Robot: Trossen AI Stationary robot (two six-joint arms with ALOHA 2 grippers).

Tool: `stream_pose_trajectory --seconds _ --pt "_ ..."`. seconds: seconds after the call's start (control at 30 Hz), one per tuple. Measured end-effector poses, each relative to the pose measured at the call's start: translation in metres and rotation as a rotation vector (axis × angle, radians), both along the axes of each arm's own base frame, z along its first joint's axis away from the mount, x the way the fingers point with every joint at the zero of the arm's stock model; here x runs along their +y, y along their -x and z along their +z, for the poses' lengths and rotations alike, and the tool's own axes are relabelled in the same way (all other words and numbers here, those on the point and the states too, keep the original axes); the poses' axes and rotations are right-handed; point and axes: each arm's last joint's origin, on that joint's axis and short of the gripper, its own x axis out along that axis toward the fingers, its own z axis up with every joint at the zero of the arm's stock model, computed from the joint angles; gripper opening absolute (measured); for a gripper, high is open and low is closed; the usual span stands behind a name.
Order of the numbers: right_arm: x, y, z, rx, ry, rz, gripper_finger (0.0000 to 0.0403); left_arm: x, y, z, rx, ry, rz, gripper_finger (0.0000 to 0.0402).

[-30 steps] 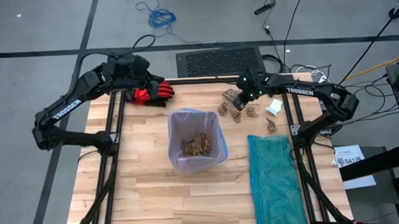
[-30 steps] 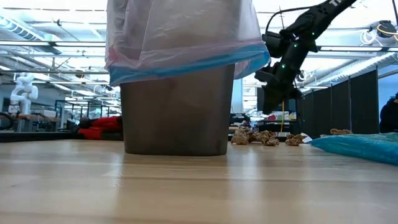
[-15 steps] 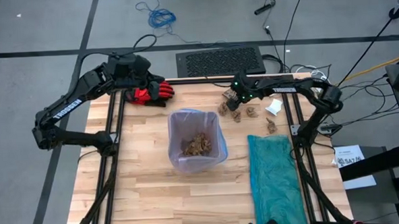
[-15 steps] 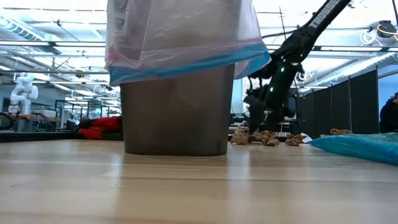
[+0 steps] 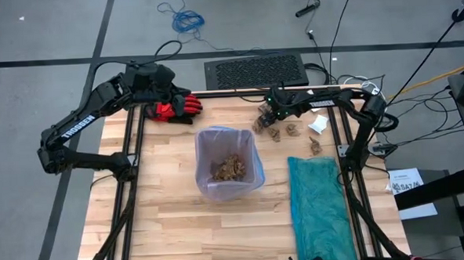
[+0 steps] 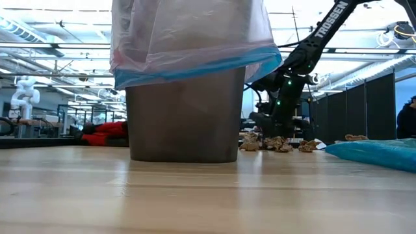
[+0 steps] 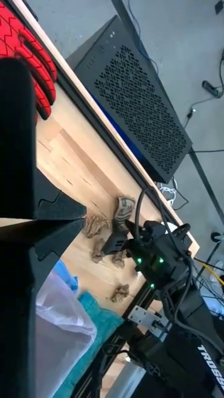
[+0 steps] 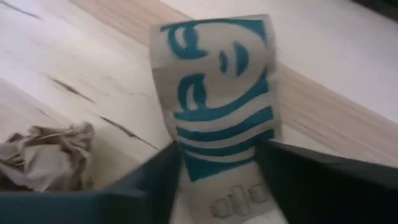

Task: Place trash/remove bag and relplace
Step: Put the brown cardboard piece into the trash bin

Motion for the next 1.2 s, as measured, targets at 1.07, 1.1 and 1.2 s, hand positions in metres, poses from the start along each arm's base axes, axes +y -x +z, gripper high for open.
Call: stream_pose_trajectory --seconds 1.07,1.1,1.2 --pt "0.048 0.044 0.194 -0.595 0.146 0.183 0.0000 0.000 0.000 0.000 0.005 -0.016 0.005 0.0001" --pt "0.051 0.045 0.206 -0.662 0.161 0.239 0.0000 0.001 0.000 0.000 0.003 -0.014 0.013 0.0001" --pt "0.063 0.043 0.241 -0.852 0.176 0.417 0.0000 0.001 0.000 0.000 0.002 -0.014 0.017 0.0001"
